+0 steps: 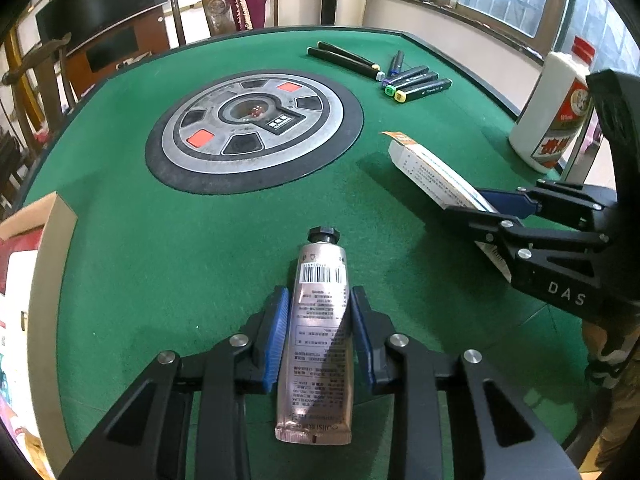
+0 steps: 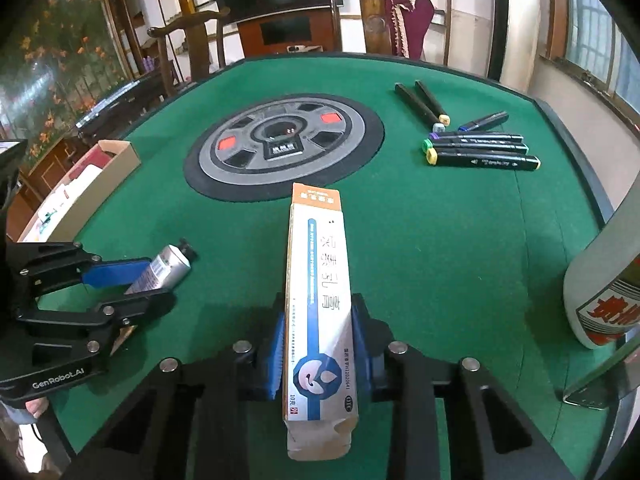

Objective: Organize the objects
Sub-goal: 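Hold the hand-cream tube in the left gripper while the right lifts the ointment box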

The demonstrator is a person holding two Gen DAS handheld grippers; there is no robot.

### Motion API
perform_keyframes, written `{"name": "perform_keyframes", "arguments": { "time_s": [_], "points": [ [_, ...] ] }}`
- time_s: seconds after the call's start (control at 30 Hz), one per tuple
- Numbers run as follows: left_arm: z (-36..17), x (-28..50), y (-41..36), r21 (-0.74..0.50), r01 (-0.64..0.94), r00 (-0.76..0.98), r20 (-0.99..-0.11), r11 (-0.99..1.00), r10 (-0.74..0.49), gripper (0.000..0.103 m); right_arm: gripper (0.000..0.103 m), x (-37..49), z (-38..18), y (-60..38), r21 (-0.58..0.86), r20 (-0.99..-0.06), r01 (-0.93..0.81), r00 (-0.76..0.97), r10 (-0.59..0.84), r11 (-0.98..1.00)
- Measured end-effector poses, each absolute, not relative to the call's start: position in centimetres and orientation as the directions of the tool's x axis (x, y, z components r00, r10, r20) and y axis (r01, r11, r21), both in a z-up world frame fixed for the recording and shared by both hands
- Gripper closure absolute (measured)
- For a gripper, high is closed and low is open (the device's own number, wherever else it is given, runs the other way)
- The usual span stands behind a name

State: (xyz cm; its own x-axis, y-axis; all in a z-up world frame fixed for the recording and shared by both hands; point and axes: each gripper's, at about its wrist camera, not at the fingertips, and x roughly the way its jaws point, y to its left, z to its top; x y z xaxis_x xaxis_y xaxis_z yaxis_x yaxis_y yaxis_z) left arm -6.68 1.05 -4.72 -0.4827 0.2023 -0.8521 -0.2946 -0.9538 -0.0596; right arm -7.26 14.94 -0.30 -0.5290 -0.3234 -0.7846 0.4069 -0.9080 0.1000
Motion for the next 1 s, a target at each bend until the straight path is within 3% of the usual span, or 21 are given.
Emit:
{"name": "perform_keyframes", "arguments": {
  "time_s": [0.33, 0.7, 0.83, 0.97, 1.0],
  "points": [
    [-4.0, -6.5, 0.2, -0.088, -0.259, -0.492, -0.845, -0.962, 0.210, 0.073, 0.072, -6.5, 0.8, 14.4, 0.134, -0.746, 0.419, -0.553, -0.370, -0.898],
    [-3.6, -5.7, -1.6, -0.130, -0.219, -0.511, -0.829, -0.967, 0.227, 0.073, 0.072, -4.9, 3.0, 12.7, 0.315, -0.635, 0.386, -0.593, -0.495, -0.867],
    [-2.9, -5.1, -2.5, -0.127, -0.205, -0.529, -0.820, -0.971, 0.219, 0.074, 0.072, -4.3, 2.9, 11.6, 0.316, -0.630, 0.408, -0.585, -0.511, -0.856],
    [-2.1, -4.6, -3.4, -0.132, -0.194, -0.542, -0.811, -0.972, 0.218, 0.090, 0.072, -4.4, 2.3, 11.3, 0.305, -0.645, 0.407, -0.577, -0.501, -0.861],
    [-1.9, -4.4, -3.6, -0.134, -0.192, -0.545, -0.809, -0.972, 0.219, 0.089, 0.072, -4.4, 2.2, 11.2, 0.303, -0.647, 0.406, -0.576, -0.499, -0.862]
  ]
}}
